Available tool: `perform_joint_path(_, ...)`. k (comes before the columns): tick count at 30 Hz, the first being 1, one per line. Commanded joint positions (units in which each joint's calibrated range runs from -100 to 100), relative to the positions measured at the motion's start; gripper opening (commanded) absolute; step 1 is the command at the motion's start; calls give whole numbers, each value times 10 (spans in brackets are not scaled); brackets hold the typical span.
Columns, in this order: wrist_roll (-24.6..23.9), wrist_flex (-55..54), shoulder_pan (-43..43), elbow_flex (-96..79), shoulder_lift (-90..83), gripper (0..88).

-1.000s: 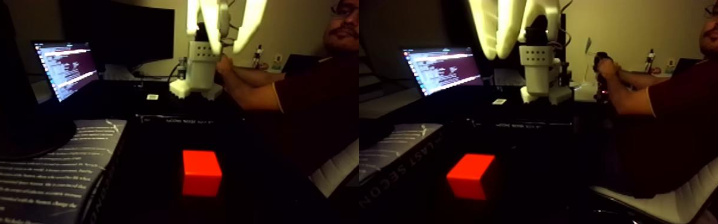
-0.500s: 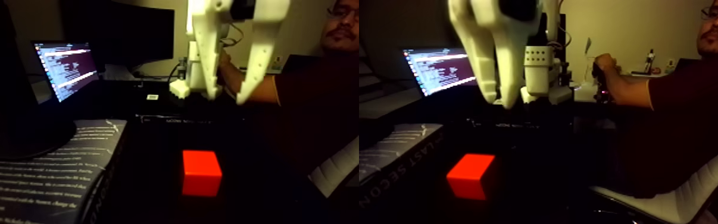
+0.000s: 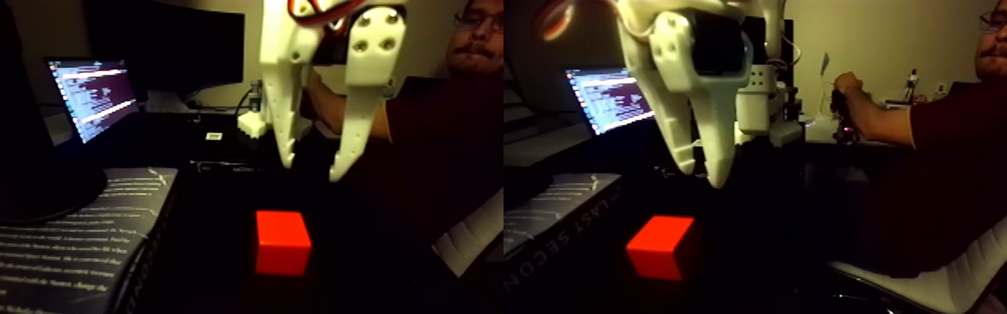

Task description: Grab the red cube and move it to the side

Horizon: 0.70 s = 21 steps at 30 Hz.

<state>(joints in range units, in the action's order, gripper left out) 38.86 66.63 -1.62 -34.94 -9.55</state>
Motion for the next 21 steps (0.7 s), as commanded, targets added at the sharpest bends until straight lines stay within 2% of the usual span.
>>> perform_joint_path(1, 5, -12, 10, 14, 6, 186)
perform_joint_path(13, 53, -18, 42, 46, 38, 206)
perform_joint_path(21, 60, -18, 46, 80, 64, 223)
